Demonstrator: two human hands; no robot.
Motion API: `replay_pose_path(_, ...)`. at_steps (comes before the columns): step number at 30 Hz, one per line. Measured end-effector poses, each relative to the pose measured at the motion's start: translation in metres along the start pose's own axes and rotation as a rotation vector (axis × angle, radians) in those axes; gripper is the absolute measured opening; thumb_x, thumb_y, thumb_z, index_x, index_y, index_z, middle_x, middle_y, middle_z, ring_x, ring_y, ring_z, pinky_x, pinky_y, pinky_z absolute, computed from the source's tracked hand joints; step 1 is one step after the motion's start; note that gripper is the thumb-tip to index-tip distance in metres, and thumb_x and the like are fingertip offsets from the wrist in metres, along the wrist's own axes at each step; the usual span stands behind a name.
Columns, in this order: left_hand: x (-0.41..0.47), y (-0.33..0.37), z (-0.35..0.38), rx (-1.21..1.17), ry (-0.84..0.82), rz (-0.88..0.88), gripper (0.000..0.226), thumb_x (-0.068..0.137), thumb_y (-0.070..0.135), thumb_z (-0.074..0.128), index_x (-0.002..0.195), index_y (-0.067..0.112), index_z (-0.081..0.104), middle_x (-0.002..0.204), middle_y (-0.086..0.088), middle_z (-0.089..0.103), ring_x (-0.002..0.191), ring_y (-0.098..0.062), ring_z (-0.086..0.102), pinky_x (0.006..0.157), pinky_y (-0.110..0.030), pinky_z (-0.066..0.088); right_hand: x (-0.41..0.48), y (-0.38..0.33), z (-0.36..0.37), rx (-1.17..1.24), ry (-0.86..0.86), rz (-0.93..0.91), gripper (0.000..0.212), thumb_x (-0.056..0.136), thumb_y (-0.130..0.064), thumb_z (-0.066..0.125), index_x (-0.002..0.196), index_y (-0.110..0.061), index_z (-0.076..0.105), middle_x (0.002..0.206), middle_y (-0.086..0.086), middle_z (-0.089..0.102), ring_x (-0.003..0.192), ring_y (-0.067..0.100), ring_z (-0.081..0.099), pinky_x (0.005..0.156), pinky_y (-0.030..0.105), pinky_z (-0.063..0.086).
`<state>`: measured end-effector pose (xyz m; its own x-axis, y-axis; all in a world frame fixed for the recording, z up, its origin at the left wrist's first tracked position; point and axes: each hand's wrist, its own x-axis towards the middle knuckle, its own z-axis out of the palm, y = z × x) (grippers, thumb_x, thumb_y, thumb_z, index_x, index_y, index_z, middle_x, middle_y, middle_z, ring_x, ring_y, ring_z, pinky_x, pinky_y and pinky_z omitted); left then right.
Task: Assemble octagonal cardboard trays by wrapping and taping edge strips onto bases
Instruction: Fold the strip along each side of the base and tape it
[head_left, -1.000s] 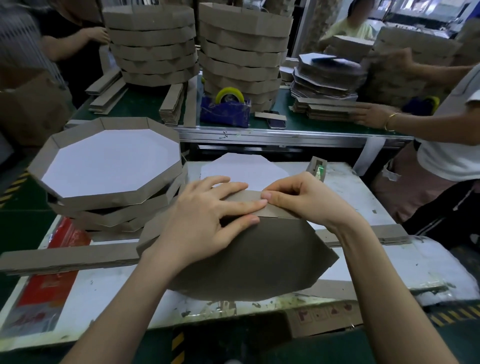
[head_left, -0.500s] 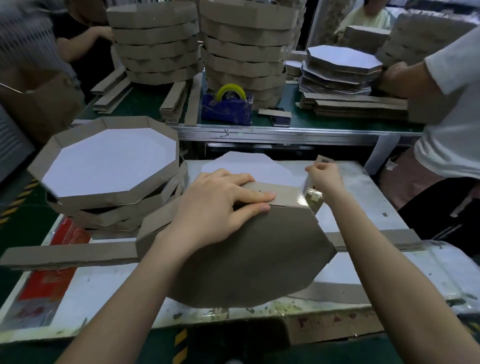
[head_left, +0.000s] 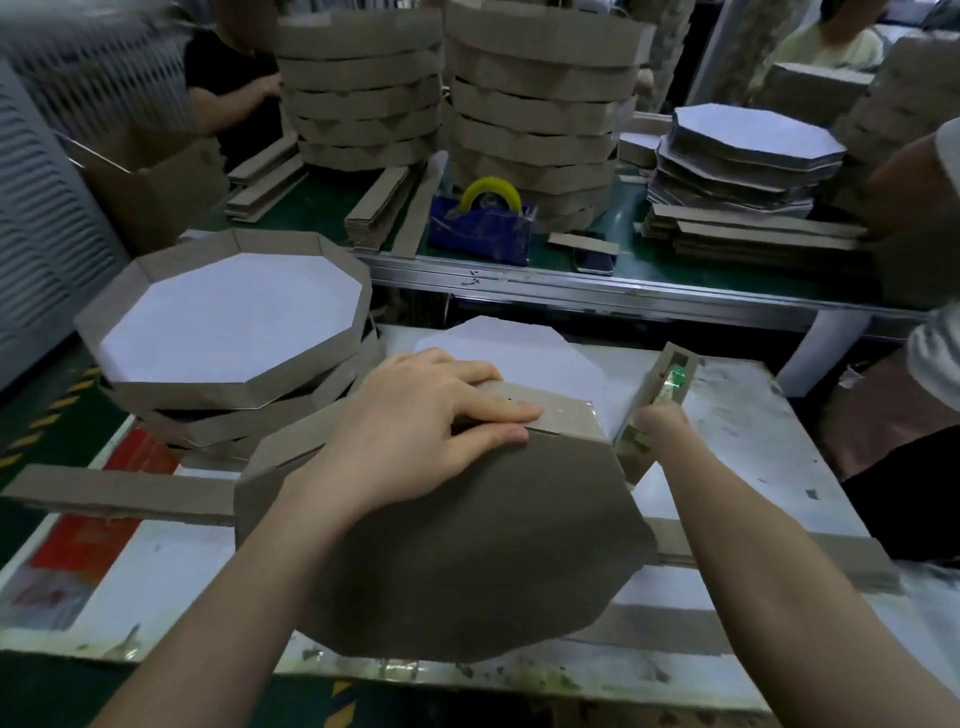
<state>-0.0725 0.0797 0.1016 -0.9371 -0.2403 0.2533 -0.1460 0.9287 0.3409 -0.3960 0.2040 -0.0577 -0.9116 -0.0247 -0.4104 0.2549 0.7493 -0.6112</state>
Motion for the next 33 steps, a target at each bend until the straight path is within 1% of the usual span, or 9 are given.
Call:
replay_pose_path(7, 0.007, -0.003, 0.005, -0.006, 0.047, -0.031, 0.033, 0.085, 0.067, 0.04, 0.111, 0.062, 0.06, 0.113, 0.022, 0.065, 0.098, -0.005, 0.052, 0.076, -0.028, 0.037, 0.012, 0.006, 0.009, 0.393, -0.083, 0.143, 0.04, 0.099, -0.011, 0.05, 0.136, 0.004, 0.045, 0.126, 0.021, 0.057, 0.109, 0.033, 0.055, 0.082, 0.036, 0.042)
replay_pose_path(11, 0.011, -0.003, 0.007, 0.014, 0.049, -0.029, 0.036, 0.085, 0.07, 0.038, 0.112, 0.062, 0.06, 0.112, 0.022, 0.065, 0.095, -0.003, 0.051, 0.072, -0.027, 0.034, 0.014, 0.006, 0.008, 0.552, -0.028, 0.179, 0.041, 0.096, -0.013, 0.052, 0.135, 0.0, 0.05, 0.08, 0.006, 0.047, 0.079, 0.022, 0.05, 0.069, 0.031, 0.043)
replay_pose_path(14, 0.011, -0.004, 0.008, 0.013, 0.062, -0.036, 0.038, 0.085, 0.072, 0.035, 0.111, 0.061, 0.06, 0.11, 0.022, 0.065, 0.094, -0.002, 0.05, 0.072, -0.026, 0.036, 0.006, 0.003, 0.011, 0.734, 0.045, 0.203, 0.028, 0.092, -0.021, 0.057, 0.117, -0.009, 0.058, 0.074, 0.0, 0.05, 0.062, 0.014, 0.048, 0.061, 0.03, 0.045)
replay_pose_path(18, 0.01, -0.004, 0.008, 0.021, 0.082, -0.035, 0.035, 0.087, 0.068, 0.04, 0.111, 0.059, 0.063, 0.105, 0.023, 0.066, 0.089, 0.001, 0.049, 0.07, -0.021, 0.037, -0.007, 0.006, 0.017, 0.996, 0.153, 0.271, 0.027, 0.082, -0.033, 0.061, 0.098, -0.011, 0.06, 0.084, 0.001, 0.064, 0.07, 0.016, 0.059, 0.056, 0.027, 0.043)
replay_pose_path(23, 0.007, -0.004, 0.006, 0.015, 0.086, -0.05, 0.035, 0.087, 0.065, 0.041, 0.112, 0.057, 0.064, 0.105, 0.022, 0.067, 0.096, -0.004, 0.055, 0.074, -0.032, 0.044, -0.024, 0.043, 0.035, 1.044, 0.188, 0.175, 0.021, 0.091, -0.027, 0.055, 0.086, -0.008, 0.063, 0.083, 0.003, 0.062, 0.073, 0.017, 0.056, 0.051, 0.024, 0.042)
replay_pose_path(25, 0.005, -0.004, 0.006, 0.0, 0.082, -0.059, 0.034, 0.087, 0.064, 0.042, 0.112, 0.056, 0.064, 0.106, 0.021, 0.067, 0.099, -0.006, 0.056, 0.077, -0.035, 0.046, -0.025, 0.059, 0.036, 0.996, 0.162, 0.109, 0.024, 0.095, -0.026, 0.055, 0.092, -0.005, 0.067, 0.085, 0.003, 0.064, 0.078, 0.017, 0.057, 0.055, 0.02, 0.043)
replay_pose_path(27, 0.004, -0.004, 0.006, -0.011, 0.073, -0.064, 0.035, 0.087, 0.063, 0.042, 0.112, 0.056, 0.064, 0.107, 0.021, 0.066, 0.1, -0.006, 0.057, 0.079, -0.036, 0.047, -0.023, 0.073, 0.037, 0.894, 0.116, 0.015, 0.025, 0.097, -0.023, 0.059, 0.105, -0.001, 0.069, 0.114, 0.006, 0.069, 0.099, 0.019, 0.062, 0.074, 0.017, 0.048)
replay_pose_path(29, 0.001, -0.004, 0.007, -0.018, 0.076, -0.072, 0.034, 0.087, 0.062, 0.042, 0.113, 0.056, 0.064, 0.107, 0.022, 0.066, 0.099, -0.006, 0.057, 0.079, -0.036, 0.046, -0.02, 0.083, 0.037, 0.76, 0.086, -0.085, 0.019, 0.097, -0.018, 0.063, 0.096, 0.0, 0.067, 0.144, 0.004, 0.055, 0.128, 0.024, 0.054, 0.094, 0.022, 0.042)
replay_pose_path(33, -0.005, -0.007, 0.005, -0.053, 0.097, -0.084, 0.033, 0.086, 0.06, 0.046, 0.111, 0.054, 0.065, 0.109, 0.019, 0.067, 0.1, -0.009, 0.058, 0.08, -0.038, 0.047, -0.009, 0.093, 0.032, 0.642, 0.063, -0.134, 0.018, 0.097, -0.014, 0.062, 0.084, -0.004, 0.057, 0.15, 0.004, 0.049, 0.137, 0.027, 0.046, 0.111, 0.036, 0.04)
